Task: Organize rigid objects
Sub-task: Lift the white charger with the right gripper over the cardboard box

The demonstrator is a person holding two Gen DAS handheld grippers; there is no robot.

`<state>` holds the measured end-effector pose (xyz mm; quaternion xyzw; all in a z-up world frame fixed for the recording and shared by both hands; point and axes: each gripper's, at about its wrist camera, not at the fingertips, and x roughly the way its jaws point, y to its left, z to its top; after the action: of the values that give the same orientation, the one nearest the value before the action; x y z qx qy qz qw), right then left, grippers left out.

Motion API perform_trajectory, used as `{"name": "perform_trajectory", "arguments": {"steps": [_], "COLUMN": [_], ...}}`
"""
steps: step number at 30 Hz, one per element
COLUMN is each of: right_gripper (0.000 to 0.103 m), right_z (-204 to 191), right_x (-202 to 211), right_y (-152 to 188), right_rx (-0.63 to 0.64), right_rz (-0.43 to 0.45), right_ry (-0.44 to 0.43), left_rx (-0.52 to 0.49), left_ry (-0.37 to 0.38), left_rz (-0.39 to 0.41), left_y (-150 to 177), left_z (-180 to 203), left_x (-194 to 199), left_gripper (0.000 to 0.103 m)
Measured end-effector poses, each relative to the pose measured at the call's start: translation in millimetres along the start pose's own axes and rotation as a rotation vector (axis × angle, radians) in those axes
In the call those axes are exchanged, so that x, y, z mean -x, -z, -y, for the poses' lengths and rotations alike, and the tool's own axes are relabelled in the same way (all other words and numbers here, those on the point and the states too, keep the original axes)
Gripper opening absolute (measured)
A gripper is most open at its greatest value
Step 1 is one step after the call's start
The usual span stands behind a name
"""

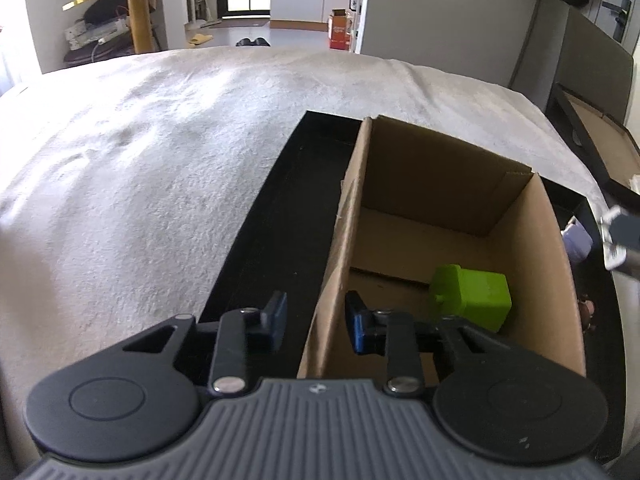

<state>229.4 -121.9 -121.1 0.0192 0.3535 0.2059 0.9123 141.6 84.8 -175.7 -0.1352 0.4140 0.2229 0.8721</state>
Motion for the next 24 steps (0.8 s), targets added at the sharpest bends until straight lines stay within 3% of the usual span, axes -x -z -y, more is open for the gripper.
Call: {"name": "perform_trajectory", "arguments": {"steps": [2, 5, 17, 24], "right_gripper": [0.047, 0.047, 0.047, 0.047], "right_z": [-9, -21, -66, -84], "right_x": [0, -1, -20, -33], "right_y": [-3, -6, -1, 1], "right_rx": [0.024, 0.055, 0.145, 0.171], "right_rz": [0.012, 0.024, 0.003, -0.022], "right_ry": [0.003, -0.002, -0.049, -0.074], "left_rx": [-0.015, 0.003, 0.100, 0.109], "left_ry": [0.009, 0.027, -0.024, -0.010], "left_rz": [-0.001, -0.010, 0.028, 0.028], "left_y": [1, 2, -5, -9], "left_z": [2, 0, -17, -27], "left_x": [-4, -8, -4, -6], "left_gripper": [0.030, 0.012, 0.012, 0.013]}}
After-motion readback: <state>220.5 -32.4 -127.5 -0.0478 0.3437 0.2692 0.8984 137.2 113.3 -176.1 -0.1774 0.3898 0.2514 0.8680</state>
